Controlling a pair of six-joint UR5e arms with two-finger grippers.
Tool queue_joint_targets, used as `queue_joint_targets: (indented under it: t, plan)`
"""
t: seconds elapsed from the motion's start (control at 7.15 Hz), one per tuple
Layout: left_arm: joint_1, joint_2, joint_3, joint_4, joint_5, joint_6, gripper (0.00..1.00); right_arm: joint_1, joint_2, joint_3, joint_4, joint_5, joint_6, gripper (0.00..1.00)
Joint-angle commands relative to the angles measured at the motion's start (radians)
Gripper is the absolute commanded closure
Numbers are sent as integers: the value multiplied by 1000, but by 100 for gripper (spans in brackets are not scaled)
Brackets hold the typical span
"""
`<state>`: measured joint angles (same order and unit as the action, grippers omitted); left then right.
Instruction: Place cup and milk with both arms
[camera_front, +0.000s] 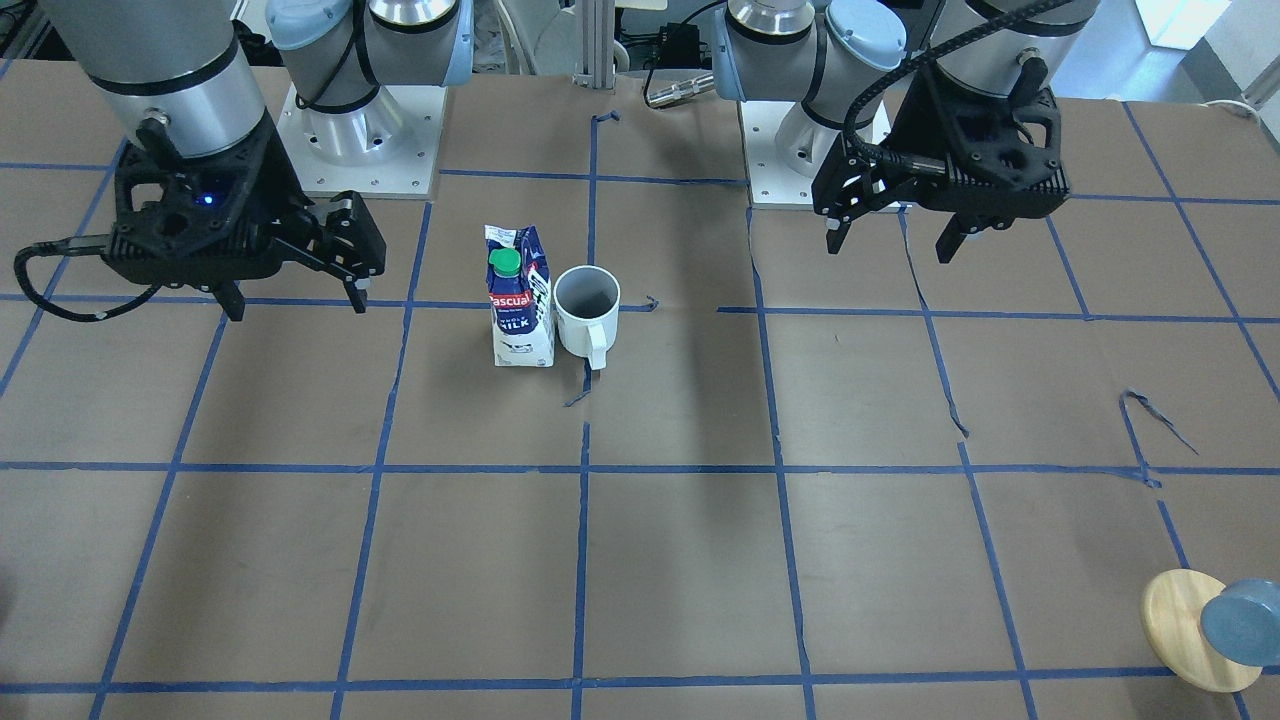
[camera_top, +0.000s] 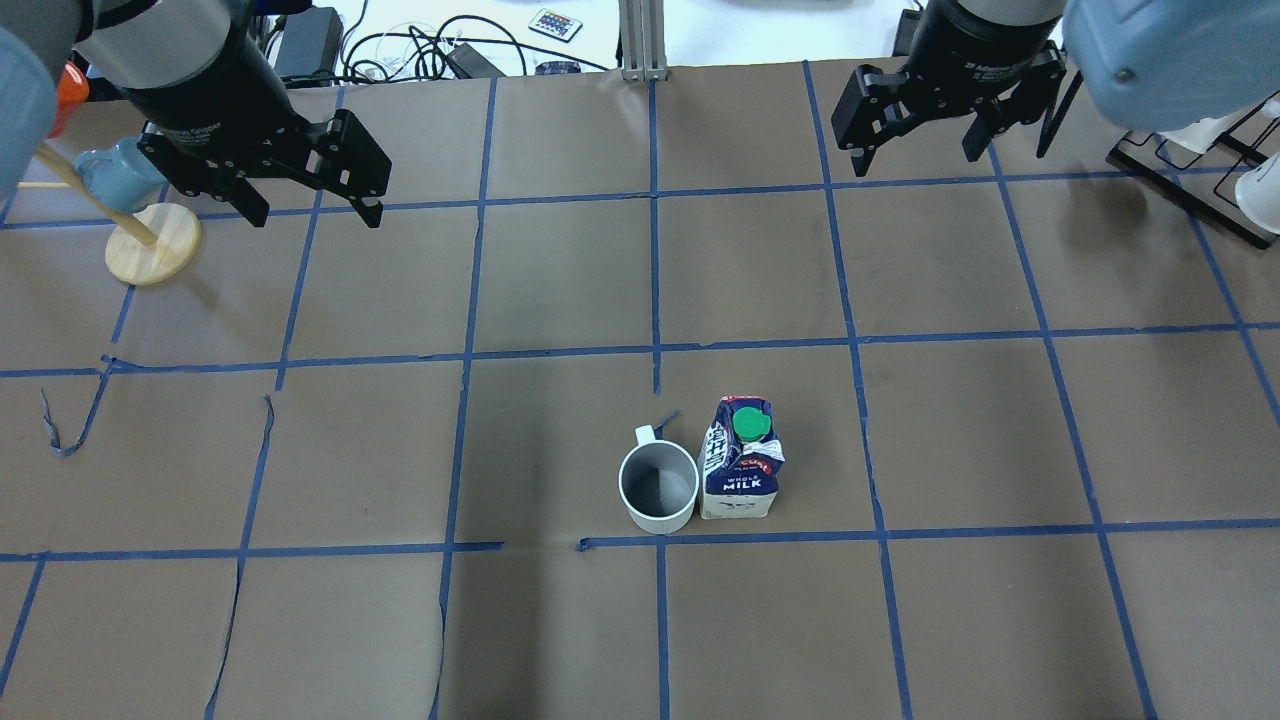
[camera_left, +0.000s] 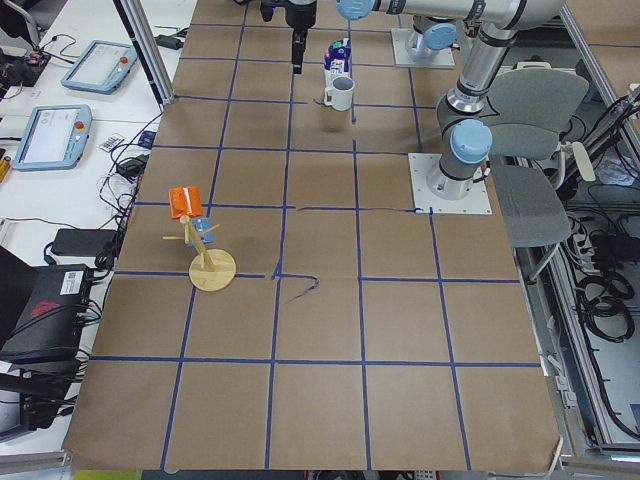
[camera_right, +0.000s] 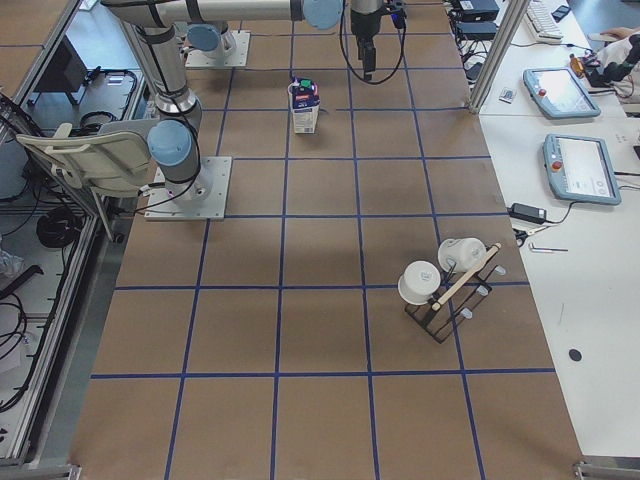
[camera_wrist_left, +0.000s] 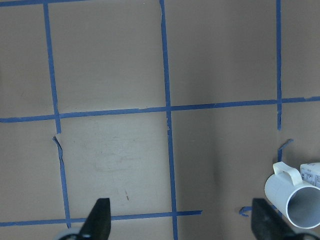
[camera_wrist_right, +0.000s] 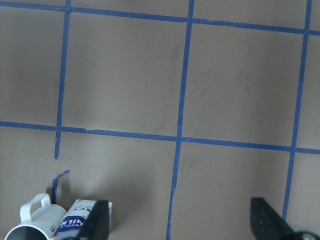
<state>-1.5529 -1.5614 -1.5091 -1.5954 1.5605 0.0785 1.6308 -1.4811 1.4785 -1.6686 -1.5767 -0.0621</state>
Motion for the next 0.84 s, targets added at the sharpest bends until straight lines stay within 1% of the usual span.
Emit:
queue_joint_targets:
  t: [0.0, 0.42, 0.56, 0.7]
  plan:
    - [2, 0, 4, 0, 0, 0, 0, 43, 4, 6, -7, -6, -10, 0]
    - [4, 1, 1, -1, 0, -3, 0, 37, 7, 8, -5, 1, -10, 0]
    - [-10, -2, -9, 0, -3, -34, 0, 37, 7, 8, -2, -2, -7, 0]
    - [-13, -3, -17, -1, -3, -115, 0, 37, 5, 8, -2, 0, -2, 0]
